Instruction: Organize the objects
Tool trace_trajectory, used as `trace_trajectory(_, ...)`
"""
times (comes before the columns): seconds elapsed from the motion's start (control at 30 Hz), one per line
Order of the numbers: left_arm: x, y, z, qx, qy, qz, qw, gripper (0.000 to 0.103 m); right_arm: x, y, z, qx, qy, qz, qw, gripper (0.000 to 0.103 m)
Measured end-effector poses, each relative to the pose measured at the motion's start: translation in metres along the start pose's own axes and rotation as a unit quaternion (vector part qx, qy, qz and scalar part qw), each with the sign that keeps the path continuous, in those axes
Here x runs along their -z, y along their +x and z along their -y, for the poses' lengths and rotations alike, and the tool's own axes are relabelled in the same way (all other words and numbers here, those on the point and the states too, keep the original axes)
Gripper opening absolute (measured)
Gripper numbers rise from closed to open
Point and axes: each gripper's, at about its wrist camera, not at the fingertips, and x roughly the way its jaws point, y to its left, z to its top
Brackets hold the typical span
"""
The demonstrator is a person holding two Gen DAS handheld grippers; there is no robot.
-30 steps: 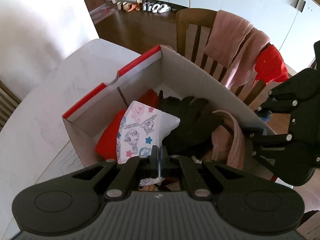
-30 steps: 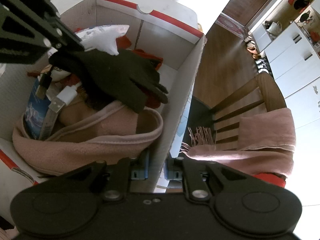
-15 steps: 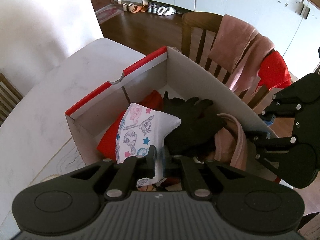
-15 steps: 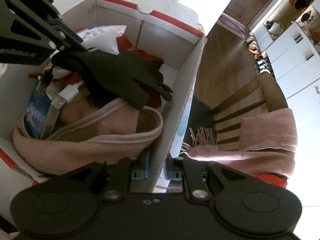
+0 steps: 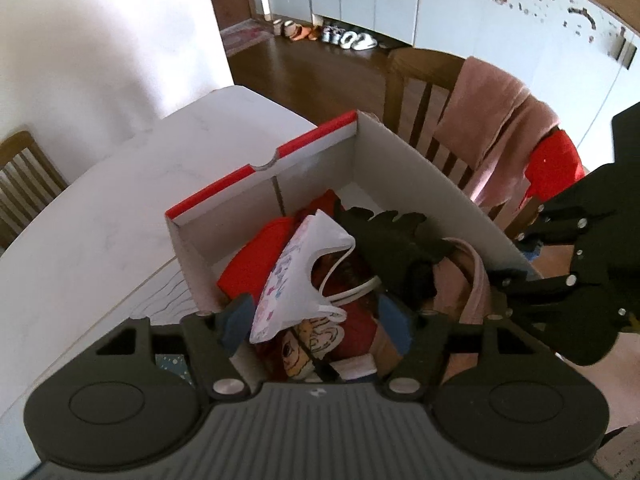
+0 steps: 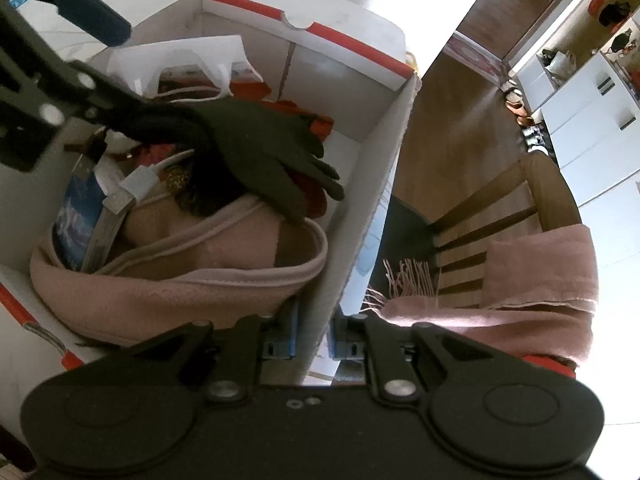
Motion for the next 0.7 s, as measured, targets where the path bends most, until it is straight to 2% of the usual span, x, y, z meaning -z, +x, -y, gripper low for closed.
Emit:
trace_trajectory(0.23, 0.009, -0.029, 0.0, -0.013, -0.034, 0.019, 0.9991, 0.068, -0.002, -0.006, -0.001, -0.005, -0.009, 0.01, 1.0, 0.012)
trace_trajectory(0.47, 0.019, -0.058, 0.012, -0.027, -0.04, 0.033, 0.9983, 0.068, 0.012, -0.028, 0.008, -0.009, -0.007, 0.03, 0.999, 0.012)
trace_trajectory(0.53, 0.023, -0.065, 0.014, -0.027, -0.043, 0.039, 0.998, 0.068, 0.017, -0.033, 0.023, -0.011, 0.003, 0.038, 0.999, 0.012)
trace_trajectory(0.7, 0.037, -0.085, 0.018, -0.019, -0.039, 0.066, 0.9969, 0.068, 0.029, -0.071, 0.03, -0.004, 0.044, 0.079, 0.996, 0.014)
